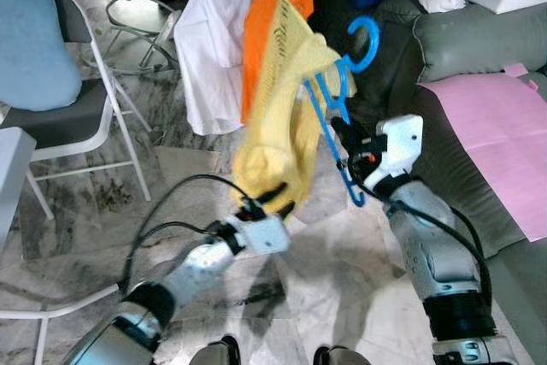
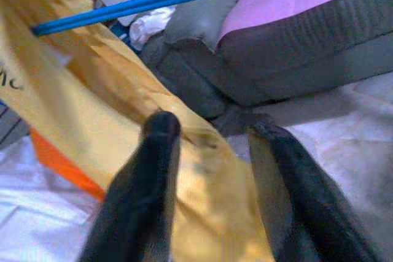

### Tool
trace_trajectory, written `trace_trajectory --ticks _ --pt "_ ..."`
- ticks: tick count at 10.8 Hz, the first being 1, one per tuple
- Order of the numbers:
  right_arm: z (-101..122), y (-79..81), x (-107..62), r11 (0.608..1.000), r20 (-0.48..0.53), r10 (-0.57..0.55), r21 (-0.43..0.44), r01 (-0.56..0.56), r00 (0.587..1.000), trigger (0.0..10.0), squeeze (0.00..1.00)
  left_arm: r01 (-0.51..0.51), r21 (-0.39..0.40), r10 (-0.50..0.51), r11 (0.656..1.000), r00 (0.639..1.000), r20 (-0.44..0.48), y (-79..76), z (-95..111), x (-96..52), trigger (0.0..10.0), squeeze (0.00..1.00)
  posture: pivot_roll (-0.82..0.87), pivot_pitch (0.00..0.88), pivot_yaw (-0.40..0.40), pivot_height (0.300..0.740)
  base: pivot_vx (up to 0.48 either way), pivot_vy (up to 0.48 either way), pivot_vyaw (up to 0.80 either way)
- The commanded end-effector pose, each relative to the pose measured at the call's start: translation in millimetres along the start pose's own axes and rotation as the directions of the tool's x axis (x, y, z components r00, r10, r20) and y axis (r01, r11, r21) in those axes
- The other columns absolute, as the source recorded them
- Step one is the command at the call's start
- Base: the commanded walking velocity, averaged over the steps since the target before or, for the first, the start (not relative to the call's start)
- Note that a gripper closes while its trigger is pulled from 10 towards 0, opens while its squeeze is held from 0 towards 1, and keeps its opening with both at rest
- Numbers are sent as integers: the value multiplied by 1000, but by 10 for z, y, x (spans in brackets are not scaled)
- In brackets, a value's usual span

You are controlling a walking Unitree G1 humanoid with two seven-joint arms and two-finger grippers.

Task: Hang hanger

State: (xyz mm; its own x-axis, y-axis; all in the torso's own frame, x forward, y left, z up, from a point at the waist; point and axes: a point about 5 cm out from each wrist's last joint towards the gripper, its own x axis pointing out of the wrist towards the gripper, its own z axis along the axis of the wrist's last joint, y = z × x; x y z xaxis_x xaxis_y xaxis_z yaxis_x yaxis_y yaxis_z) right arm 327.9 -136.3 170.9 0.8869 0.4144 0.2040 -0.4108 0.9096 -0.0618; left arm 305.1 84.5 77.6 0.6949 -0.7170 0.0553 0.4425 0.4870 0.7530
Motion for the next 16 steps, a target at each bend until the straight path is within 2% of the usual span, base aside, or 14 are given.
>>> trace_trajectory --ticks 1,2,5,6,10,11,12,16 --pt "80 37 -8 999 62 23 -50 -20 998 10000 0 -47 -16 47 999 999 5 53 -8 -50 10000 1000 -122 156 20 740 0 0 0" --pt "35 45 -53 996 49 38 -77 -34 998 10000 0 -124 -10 124 992 992 13 173 -8 -79 10000 1000 -120 157 19 740 0 0 0" --pt "-87 131 -255 986 2 167 -32 -166 986 10000 0 -301 60 300 952 954 30 448 28 -55 10000 1000 -124 159 15 740 0 0 0" --pt "-80 158 -301 978 -3 208 -23 -208 978 10000 0 -314 63 313 947 949 37 483 53 -10 10000 1000 -130 159 16 740 0 0 0" --pt "10 280 -339 947 6 322 25 -322 947 10000 0 -309 79 305 948 951 56 461 131 136 10000 1000 -146 152 23 740 0 0 0" --pt "49 337 -375 925 7 378 46 -377 926 10000 0 -315 114 312 942 949 46 493 122 161 10000 122 -149 150 22 740 0 0 0" --pt "67 365 -426 906 -5 421 57 -420 907 10000 0 -353 148 351 924 935 42 589 112 175 10000 0 -150 146 22 740 0 0 0" --pt "38 292 -473 912 -38 408 65 -405 912 10000 0 -491 210 492 845 869 52 897 95 125 10000 0 -154 137 29 740 0 0 0"
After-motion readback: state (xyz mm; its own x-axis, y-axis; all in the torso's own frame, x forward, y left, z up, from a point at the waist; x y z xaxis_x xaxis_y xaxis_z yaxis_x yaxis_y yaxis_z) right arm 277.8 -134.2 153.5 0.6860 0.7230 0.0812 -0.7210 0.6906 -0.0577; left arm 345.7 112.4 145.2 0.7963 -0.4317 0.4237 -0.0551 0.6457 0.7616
